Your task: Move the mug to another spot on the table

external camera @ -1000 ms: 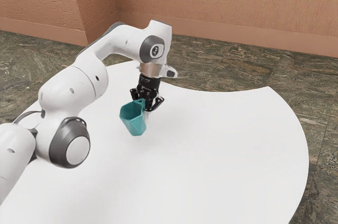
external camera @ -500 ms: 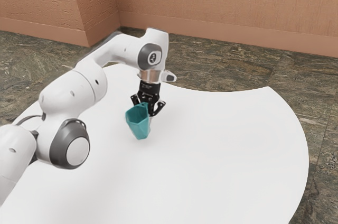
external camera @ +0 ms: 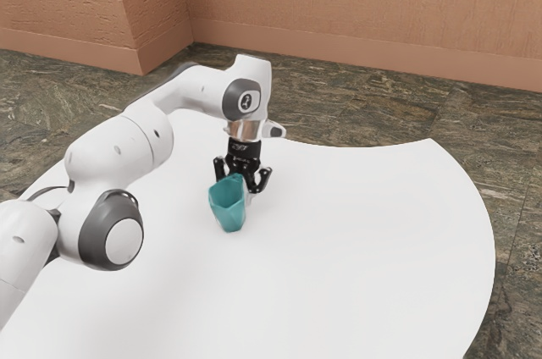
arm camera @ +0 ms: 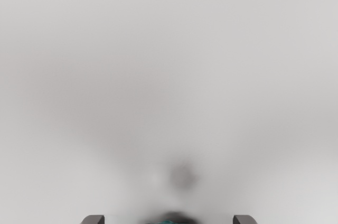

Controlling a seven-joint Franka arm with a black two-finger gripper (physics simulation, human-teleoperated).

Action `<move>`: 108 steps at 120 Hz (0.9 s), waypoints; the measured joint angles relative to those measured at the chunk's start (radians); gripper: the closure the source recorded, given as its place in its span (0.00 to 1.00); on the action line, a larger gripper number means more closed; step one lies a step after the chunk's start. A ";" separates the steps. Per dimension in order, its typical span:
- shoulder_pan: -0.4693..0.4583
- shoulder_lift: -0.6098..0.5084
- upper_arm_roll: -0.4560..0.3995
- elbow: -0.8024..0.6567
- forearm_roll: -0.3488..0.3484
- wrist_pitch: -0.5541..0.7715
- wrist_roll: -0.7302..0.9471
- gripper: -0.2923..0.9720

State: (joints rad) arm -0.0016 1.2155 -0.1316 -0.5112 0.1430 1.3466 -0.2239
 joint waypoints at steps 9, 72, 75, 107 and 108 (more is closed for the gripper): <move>0.000 -0.001 0.000 0.000 -0.002 0.003 -0.002 0.51; 0.004 -0.646 0.007 -0.695 -0.063 0.255 0.003 0.30; 0.005 -0.710 0.008 -0.754 -0.076 0.275 0.003 0.29; 0.118 -1.095 0.014 -1.012 -0.176 0.338 0.082 0.26; 0.119 -1.099 0.014 -1.012 -0.177 0.337 0.086 0.26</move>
State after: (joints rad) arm 0.1174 0.1169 -0.1174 -1.5230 -0.0344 1.6837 -0.1378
